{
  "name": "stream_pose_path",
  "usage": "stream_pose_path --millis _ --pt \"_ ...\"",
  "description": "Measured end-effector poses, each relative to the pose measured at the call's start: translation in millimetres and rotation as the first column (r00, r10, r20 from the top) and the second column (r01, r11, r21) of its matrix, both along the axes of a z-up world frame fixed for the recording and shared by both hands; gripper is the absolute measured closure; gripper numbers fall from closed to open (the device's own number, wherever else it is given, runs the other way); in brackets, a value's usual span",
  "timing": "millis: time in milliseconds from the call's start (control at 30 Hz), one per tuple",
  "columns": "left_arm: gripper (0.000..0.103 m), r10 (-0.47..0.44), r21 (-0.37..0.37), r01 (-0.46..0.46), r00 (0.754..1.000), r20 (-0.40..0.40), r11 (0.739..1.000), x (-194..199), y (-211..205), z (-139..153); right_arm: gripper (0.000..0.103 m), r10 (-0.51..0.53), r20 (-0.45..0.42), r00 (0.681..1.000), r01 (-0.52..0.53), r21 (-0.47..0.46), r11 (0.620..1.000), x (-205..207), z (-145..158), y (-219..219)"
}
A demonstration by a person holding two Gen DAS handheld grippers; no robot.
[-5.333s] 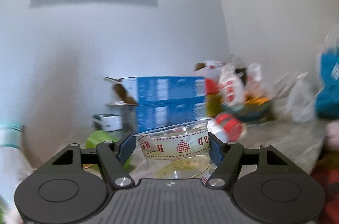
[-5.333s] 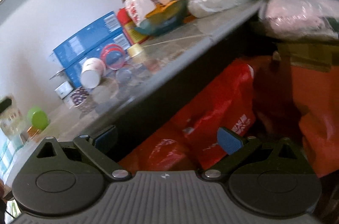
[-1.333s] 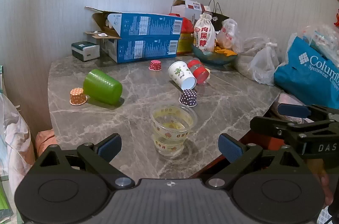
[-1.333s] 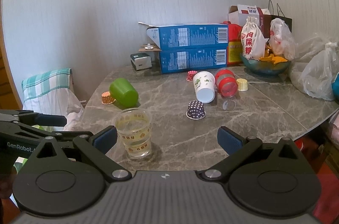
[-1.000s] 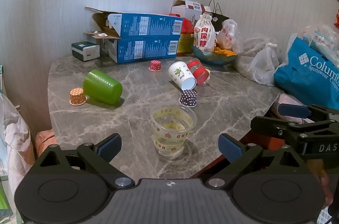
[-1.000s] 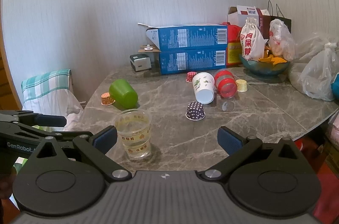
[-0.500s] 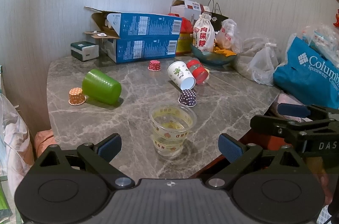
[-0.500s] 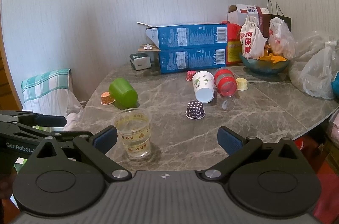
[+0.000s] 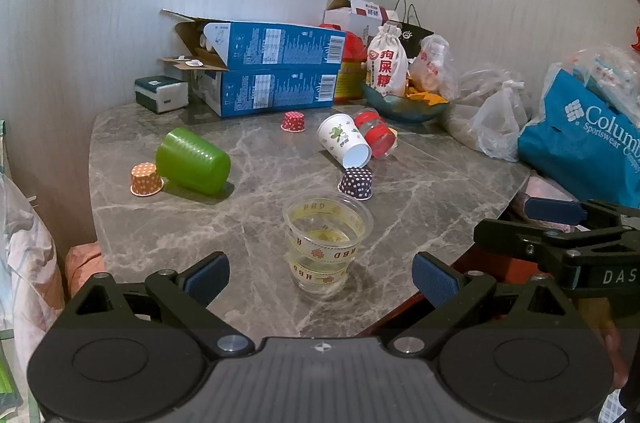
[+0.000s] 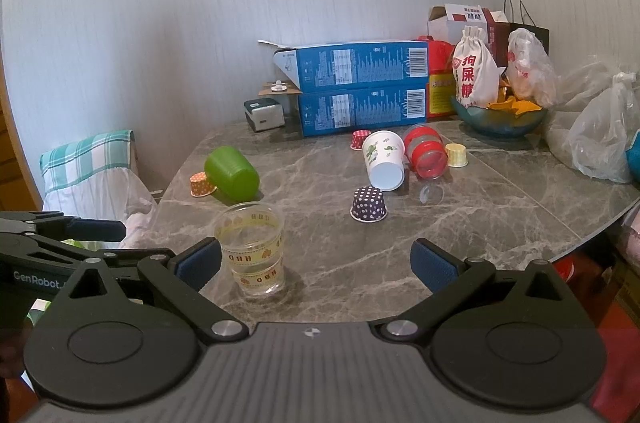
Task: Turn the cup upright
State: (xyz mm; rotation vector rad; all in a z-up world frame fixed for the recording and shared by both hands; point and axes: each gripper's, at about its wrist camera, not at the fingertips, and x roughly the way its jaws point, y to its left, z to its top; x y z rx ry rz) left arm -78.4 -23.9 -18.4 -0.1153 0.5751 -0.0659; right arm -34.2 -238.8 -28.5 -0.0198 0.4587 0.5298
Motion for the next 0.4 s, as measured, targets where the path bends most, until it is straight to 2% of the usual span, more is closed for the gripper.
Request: stream_pose_path --millis 400 --pt "0.004 0.002 0.008 -0.002 1.0 0.01 1.0 -0.8 -0.9 -1.8 0.001 0.001 -0.004 1.0 -0.001 -0.001 1.0 0.9 -1.1 0.0"
